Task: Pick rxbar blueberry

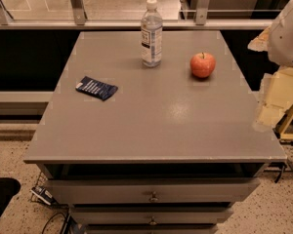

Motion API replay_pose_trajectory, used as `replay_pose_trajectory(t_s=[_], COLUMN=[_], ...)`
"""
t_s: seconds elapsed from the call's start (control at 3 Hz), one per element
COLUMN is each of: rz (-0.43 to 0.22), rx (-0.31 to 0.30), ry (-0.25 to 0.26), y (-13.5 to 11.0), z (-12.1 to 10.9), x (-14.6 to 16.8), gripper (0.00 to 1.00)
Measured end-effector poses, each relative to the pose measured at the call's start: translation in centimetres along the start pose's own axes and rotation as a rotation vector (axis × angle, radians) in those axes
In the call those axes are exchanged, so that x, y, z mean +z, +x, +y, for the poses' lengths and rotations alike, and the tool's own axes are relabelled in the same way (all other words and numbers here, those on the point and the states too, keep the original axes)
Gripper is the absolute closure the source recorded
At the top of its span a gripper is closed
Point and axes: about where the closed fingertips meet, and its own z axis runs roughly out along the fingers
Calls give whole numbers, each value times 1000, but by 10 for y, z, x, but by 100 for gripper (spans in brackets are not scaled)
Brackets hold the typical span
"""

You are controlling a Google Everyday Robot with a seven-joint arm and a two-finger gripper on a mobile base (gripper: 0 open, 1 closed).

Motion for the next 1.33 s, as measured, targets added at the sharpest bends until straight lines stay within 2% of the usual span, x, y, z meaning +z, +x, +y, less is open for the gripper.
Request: replay_pose_trajectory(t_s=[0.33,0.67,1.33], rz=[0,-82,-487], rx=[0,14,136], ry=[0,20,4], y=[0,-11,-52], z=[0,-6,-10], x=[0,10,85], gripper=[0,0,0])
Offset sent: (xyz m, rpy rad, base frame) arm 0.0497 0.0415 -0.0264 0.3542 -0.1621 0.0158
